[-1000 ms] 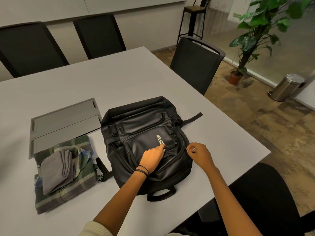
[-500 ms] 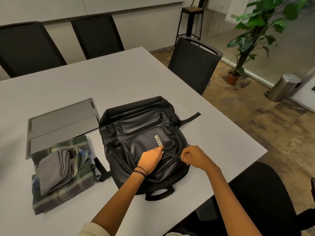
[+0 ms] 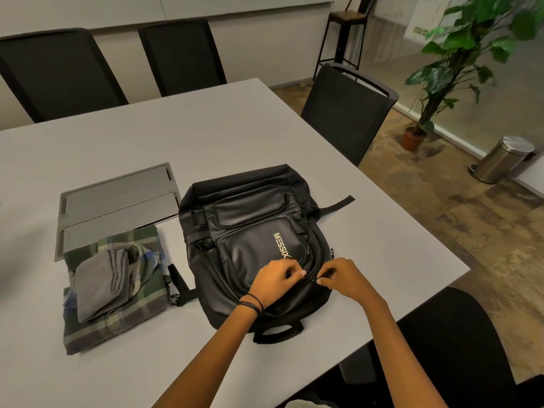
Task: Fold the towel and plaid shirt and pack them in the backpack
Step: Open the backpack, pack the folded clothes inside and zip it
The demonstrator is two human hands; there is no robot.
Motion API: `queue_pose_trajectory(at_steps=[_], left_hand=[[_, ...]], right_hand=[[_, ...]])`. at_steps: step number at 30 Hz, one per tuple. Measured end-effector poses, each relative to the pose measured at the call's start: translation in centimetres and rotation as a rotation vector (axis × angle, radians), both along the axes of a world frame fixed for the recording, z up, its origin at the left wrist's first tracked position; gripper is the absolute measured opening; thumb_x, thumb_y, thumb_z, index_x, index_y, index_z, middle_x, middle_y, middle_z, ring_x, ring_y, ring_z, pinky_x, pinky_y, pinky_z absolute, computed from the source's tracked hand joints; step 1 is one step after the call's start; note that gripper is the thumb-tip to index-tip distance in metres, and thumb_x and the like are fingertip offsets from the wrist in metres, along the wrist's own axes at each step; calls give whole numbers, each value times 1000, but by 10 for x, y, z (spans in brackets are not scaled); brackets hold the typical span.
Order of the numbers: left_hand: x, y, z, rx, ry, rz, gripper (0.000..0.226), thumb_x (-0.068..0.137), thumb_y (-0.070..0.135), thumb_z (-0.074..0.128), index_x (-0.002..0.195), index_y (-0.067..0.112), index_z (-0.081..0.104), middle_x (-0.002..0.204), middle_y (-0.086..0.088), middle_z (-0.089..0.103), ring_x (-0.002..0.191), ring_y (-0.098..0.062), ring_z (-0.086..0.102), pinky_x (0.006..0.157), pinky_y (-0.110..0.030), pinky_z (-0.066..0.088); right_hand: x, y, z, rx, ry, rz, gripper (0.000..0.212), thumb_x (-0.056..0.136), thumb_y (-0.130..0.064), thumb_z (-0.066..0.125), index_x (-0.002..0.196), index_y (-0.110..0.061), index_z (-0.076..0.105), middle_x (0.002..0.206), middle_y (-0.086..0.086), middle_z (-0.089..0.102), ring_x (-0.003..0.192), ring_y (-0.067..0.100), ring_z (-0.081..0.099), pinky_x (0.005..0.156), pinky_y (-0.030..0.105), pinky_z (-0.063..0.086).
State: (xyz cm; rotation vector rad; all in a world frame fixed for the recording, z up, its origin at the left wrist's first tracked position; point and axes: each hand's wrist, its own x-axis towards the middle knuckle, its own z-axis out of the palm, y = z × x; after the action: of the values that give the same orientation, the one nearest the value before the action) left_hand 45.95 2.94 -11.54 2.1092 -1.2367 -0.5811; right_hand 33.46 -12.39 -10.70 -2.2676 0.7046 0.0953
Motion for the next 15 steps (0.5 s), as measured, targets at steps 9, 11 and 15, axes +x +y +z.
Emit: queue_pose_trajectory(at_steps=[9, 11, 15], left_hand=[[-36, -12, -3, 177, 678, 100, 49, 100, 44, 28, 95, 13, 66, 86, -8, 72, 48, -7, 56, 41, -17, 36], [-40, -15, -1, 139, 804, 185, 51, 99, 46, 27, 89, 15, 66, 81, -4, 72, 46, -7, 57, 35, -14, 34], [-45, -19, -1, 103, 852, 250, 40, 99, 37, 38, 85, 14, 68, 74, 5, 71, 49, -5, 60, 39, -14, 39]], right_hand=[[-3, 1, 6, 153, -13, 59, 15, 80, -13, 70, 93, -7, 72, 76, 3, 71, 64, 7, 67, 68, 16, 54], [-5, 2, 5, 166, -14, 63, 16, 79, -13, 71, 95, -8, 72, 80, 2, 71, 67, 4, 66, 68, 13, 51], [-8, 2, 1, 152, 24, 121, 12, 82, -9, 67, 91, -13, 74, 74, -11, 65, 70, 1, 61, 70, 11, 49]])
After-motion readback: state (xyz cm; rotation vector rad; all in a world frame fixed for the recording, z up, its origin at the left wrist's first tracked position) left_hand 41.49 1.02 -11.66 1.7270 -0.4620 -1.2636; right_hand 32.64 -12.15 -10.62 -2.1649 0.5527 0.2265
